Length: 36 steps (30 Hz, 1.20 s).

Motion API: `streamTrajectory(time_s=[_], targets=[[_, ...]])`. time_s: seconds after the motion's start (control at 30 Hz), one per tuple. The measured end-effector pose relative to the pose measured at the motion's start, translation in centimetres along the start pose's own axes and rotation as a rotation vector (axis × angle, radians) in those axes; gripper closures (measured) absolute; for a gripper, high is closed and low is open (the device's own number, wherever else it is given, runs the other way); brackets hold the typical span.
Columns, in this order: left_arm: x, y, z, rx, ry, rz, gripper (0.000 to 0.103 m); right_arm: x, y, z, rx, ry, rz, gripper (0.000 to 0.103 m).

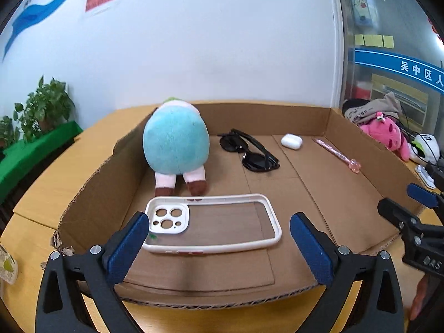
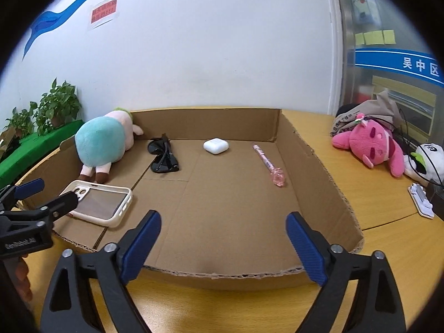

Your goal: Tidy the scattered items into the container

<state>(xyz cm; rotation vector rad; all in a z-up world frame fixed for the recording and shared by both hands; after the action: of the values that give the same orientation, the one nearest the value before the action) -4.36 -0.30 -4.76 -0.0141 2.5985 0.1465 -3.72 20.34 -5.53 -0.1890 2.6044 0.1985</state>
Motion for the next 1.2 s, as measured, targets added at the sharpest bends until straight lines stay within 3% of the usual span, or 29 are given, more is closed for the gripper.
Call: streamTrajectory(time_s=[0.4, 1.2], targets=[[1.1, 0.7, 0.4, -0.010, -0.035, -0.006, 0.000, 0.2, -0.4, 0.6, -0.009, -0.015, -0.011, 0.001], [1.5, 0.9, 0.6, -0.013, -0.053, 0.018, 0.000, 0.3, -0.5, 0.7, -0.008, -0.015, -0.012, 0.001]])
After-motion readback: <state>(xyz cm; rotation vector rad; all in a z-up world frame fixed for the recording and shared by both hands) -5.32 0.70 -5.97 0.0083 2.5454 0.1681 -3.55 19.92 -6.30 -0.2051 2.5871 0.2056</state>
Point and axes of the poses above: each gripper's, at about its wrist camera, not at the fingertips, and x roughly the way its jaws point, y to its right, z to its underside, the point moved 8 cm from there along x, roughly the way its jaws point, and after that the axes turned 7 degrees about -x, right-handed, at the moved point
